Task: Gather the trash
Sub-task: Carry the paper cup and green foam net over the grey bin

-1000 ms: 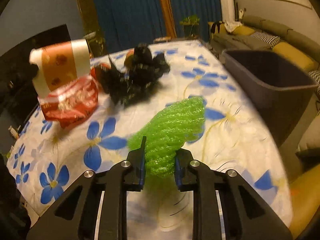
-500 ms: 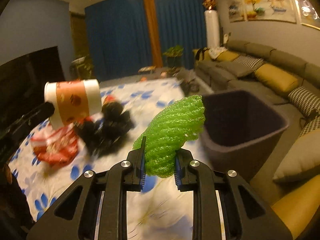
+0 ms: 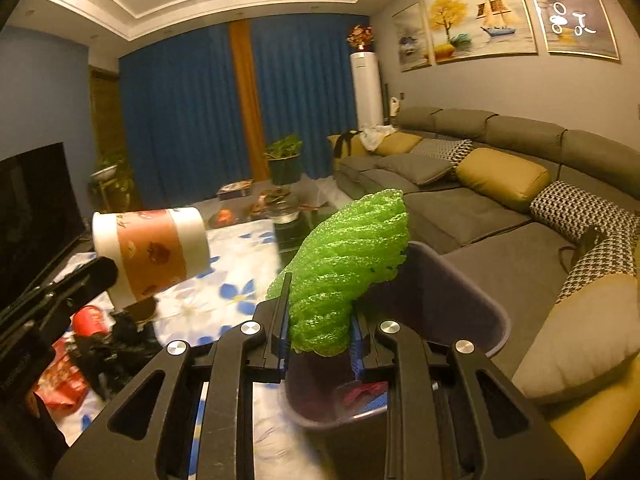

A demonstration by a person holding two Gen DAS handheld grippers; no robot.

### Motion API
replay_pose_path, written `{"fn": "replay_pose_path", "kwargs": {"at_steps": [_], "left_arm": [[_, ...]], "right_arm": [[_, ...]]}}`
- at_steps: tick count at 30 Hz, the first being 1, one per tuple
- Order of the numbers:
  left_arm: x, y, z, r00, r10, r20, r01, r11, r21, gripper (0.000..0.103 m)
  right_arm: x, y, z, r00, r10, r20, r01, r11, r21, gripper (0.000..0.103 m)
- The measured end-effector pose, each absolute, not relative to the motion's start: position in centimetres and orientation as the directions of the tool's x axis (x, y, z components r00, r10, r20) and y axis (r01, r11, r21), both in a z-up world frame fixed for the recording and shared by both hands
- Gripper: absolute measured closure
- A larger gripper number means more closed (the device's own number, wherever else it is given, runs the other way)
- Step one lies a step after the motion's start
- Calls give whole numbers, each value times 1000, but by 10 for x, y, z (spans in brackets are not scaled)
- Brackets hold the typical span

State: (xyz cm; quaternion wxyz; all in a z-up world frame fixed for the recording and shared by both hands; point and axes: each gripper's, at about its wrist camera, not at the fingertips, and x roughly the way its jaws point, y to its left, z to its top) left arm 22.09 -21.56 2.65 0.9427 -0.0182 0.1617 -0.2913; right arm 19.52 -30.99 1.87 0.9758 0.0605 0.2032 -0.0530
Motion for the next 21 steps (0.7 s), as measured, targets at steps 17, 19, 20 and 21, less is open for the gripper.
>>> {"fn": "replay_pose_path", "kwargs": {"at_steps": [17, 19, 20, 21], "left_arm": [[274, -283, -12, 679, -634, -369, 613, 767, -190, 101], [278, -286, -15, 666, -644, -375, 617, 759, -207, 101], [280, -288, -17, 658, -649, -381, 619, 755, -217, 101], [280, -289, -18, 652, -654, -385, 622, 751, -222, 101]], "right_arm": [[219, -348, 3, 890, -137, -435, 199, 975, 100, 71], [221, -347, 2, 890, -137, -435, 200, 975, 102, 67], [223, -349, 2, 889, -144, -434, 207, 973, 101, 61], [224, -350, 1, 888, -149, -436, 212, 972, 101, 59]]}}
